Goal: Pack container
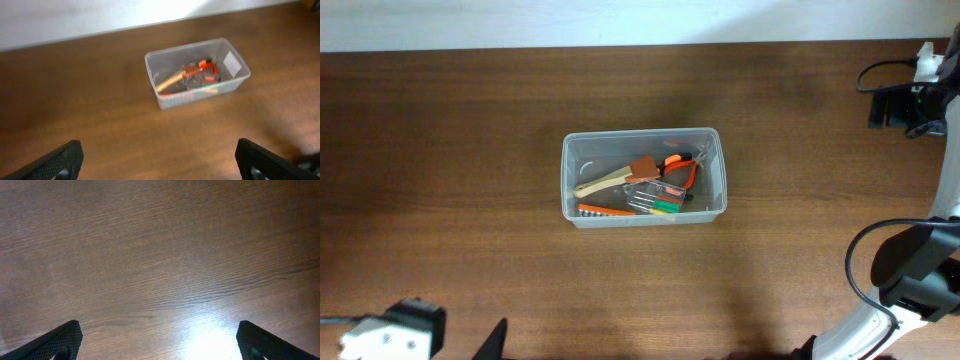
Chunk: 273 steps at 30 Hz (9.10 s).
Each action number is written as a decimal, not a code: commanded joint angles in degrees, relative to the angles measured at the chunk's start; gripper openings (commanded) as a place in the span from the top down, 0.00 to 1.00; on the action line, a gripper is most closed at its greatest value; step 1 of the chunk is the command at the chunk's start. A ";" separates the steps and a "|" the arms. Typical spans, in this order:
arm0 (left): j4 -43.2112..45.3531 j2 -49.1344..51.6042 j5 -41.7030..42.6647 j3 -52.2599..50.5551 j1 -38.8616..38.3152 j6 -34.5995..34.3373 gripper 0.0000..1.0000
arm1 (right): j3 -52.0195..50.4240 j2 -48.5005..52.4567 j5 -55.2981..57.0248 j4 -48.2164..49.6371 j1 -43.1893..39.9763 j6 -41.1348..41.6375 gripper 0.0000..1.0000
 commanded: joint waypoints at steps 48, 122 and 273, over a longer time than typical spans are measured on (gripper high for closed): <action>88.59 -33.40 0.74 -87.45 6.80 10.32 0.01 | -0.26 0.22 -0.33 0.13 0.15 -0.20 0.01; 85.37 -38.88 -5.86 -97.26 9.77 2.60 0.01 | -0.26 0.24 -0.33 0.13 0.17 -0.17 0.01; 85.37 -38.84 -5.88 -97.26 9.77 2.60 0.01 | -116.45 -113.22 -13.18 67.58 23.17 0.68 0.01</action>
